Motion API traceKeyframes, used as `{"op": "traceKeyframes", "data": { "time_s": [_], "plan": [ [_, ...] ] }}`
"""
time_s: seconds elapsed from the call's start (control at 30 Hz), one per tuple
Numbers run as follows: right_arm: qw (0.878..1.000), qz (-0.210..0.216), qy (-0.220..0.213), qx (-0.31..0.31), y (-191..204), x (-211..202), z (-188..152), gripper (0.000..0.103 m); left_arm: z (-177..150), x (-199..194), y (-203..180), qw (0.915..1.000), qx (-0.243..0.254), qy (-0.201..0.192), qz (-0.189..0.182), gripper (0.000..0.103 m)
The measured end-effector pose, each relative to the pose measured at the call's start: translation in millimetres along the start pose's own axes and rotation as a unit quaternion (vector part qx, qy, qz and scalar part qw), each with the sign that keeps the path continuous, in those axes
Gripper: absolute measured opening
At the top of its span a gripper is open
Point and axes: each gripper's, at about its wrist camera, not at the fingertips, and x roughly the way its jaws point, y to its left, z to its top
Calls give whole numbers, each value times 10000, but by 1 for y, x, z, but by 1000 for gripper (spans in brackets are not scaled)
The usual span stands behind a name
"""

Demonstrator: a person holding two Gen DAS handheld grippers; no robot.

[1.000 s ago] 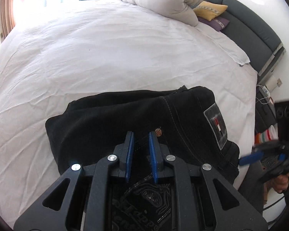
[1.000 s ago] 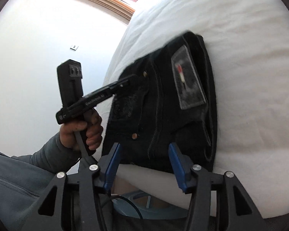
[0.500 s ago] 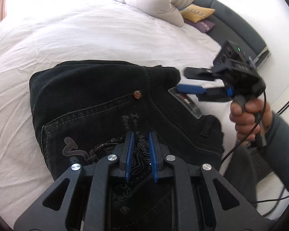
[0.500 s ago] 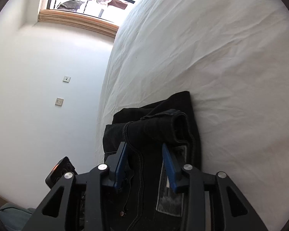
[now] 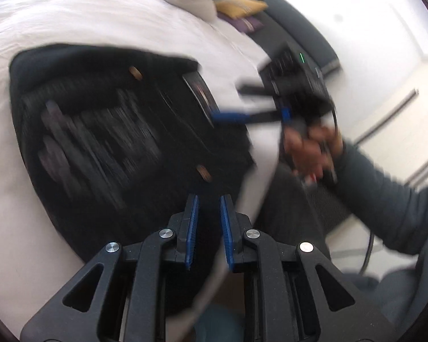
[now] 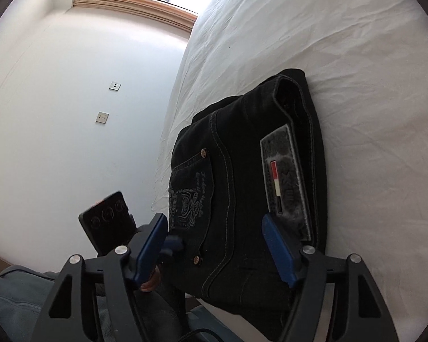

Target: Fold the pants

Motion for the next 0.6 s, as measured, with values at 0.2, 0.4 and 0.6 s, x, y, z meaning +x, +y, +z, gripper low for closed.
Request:
{"op": "traceKeyframes", "data": {
  "time_s": [0.2, 0.4, 0.6],
  "plan": [
    [9959, -760, -495, -68, -1, -50, -2, 83, -13, -36, 1, 9947, -353, -468, 842, 15],
    [9906, -1333, 30, 293, -21, 8, 20, 83, 18, -29, 31, 9834, -1011, -541, 1407, 16],
    [9892, -1458, 143, -10, -10, 24, 25, 75, 19, -47, 30, 9744, -1309, -709, 1683, 16]
  ]
}}
